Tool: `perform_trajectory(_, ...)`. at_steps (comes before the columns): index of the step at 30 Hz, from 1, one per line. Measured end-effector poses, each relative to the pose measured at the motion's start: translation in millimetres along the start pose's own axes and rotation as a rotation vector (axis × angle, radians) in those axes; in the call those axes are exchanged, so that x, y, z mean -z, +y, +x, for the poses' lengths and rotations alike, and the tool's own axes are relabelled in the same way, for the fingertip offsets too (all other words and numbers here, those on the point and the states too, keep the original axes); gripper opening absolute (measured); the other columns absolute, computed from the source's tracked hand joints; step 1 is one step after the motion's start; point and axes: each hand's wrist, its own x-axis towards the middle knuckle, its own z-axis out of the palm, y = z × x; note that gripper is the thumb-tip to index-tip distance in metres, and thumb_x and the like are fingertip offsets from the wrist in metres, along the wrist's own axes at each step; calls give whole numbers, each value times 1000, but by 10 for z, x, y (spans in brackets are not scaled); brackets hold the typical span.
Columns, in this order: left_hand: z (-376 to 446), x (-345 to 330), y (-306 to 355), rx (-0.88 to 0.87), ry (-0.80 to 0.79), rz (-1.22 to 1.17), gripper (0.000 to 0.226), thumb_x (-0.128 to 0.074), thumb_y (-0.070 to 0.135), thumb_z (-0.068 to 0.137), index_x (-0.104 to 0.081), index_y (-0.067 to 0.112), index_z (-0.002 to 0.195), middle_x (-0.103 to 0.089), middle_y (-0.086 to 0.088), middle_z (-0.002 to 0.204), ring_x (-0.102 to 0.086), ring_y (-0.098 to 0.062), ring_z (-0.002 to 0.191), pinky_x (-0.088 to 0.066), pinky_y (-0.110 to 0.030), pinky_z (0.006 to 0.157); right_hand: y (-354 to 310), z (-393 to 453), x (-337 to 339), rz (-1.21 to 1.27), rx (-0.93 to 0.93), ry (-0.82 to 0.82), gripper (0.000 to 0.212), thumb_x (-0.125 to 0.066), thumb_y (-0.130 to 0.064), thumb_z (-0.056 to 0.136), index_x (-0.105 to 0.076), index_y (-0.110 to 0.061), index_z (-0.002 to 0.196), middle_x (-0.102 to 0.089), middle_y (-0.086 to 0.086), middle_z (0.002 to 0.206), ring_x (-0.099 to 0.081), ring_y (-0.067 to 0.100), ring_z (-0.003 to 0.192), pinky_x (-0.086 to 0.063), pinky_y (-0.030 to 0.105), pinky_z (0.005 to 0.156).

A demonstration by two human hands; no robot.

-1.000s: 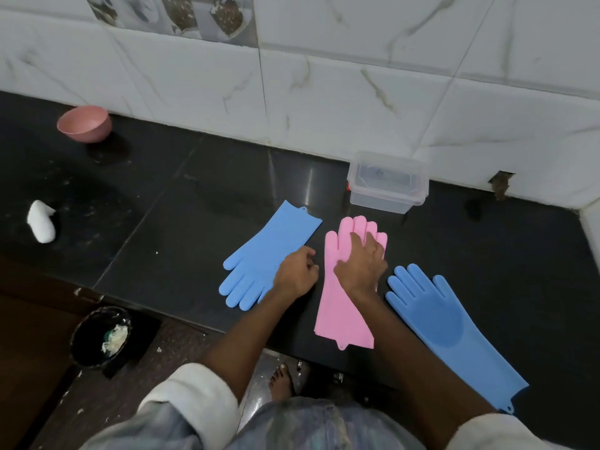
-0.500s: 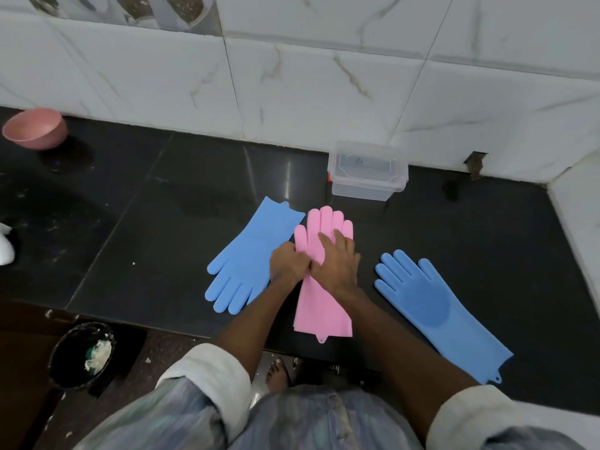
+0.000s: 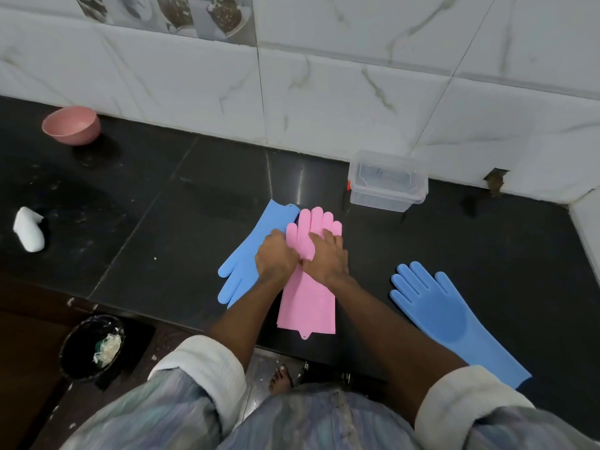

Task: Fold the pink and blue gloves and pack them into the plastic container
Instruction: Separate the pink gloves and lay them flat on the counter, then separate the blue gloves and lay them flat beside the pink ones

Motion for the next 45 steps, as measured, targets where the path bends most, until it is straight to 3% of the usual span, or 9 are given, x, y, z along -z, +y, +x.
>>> perform_trajectory(5,-259,-413,386,-91,-85,-384,32,-51,38,108,-53,21,135,-66,-4,128,-67,-20,117,-57,-29,99,259,-90,170,269,25,145,40,-54,-31,106,-58,-18,143,-60,5,144,-53,26,133,-44,43,114)
perform_trajectory(14,-580,-849,1108,-458,-395,-45,15,-58,21,104,-70,14,112,-74,-4,110,-70,-23,103,-58,-40,95,1252,-393,768,191,-191,352,58,-65,-7,95,-51,-14,151,-55,8,148,-51,27,138,-41,41,117)
perform_trajectory(20,-828,-1184,1127,-505,-587,323,39,-69,44,91,-69,15,117,-71,-4,117,-69,-27,110,-58,-44,96,2135,-834,967,137,-473,206,74,-83,-35,81,-50,-15,144,-55,8,141,-51,30,133,-44,48,111)
perform_trajectory(25,-953,-1330,1208,-462,-514,307,32,-68,37,90,-68,14,111,-67,-8,120,-68,-28,108,-58,-43,92,2215,-715,1040,211,-364,63,21,-73,-23,87,-69,-5,97,-73,10,100,-70,28,96,-59,43,87)
perform_trajectory(28,-852,-1262,1258,-416,-493,181,15,-59,27,95,-62,15,104,-70,-10,117,-67,-31,109,-57,-44,95,2120,-586,1065,351,-349,48,21,-67,-25,88,-62,-7,79,-63,7,80,-60,22,73,-52,38,68)
perform_trajectory(32,-572,-1146,1384,-232,-383,-109,32,-55,24,104,-49,10,132,-67,-16,128,-65,-35,118,-53,-45,103,2051,-351,1128,711,-415,195,24,-73,-16,94,-65,5,102,-63,13,88,-59,23,75,-52,35,62)
perform_trajectory(36,-469,-1099,1403,-191,-436,-268,71,-71,7,97,-30,14,155,-49,-16,152,-55,-32,136,-47,-44,118,2088,-249,1115,499,-435,170,52,-80,-20,89,-56,-10,134,-60,8,132,-62,24,116,-55,36,95)
perform_trajectory(42,-778,-1346,1149,-278,-331,-238,42,-65,-7,86,-72,16,121,-67,-11,131,-64,-20,106,-54,-29,88,2118,-260,965,423,-464,173,30,-65,-8,90,-59,-12,120,-68,10,122,-66,31,111,-57,40,92)
perform_trajectory(45,-716,-1306,1243,-277,-278,-232,45,-58,-9,91,-69,12,129,-59,-15,137,-63,-28,121,-49,-28,98,2088,-261,963,522,-454,243,28,-62,-6,91,-60,-9,118,-68,11,117,-66,31,106,-56,39,86)
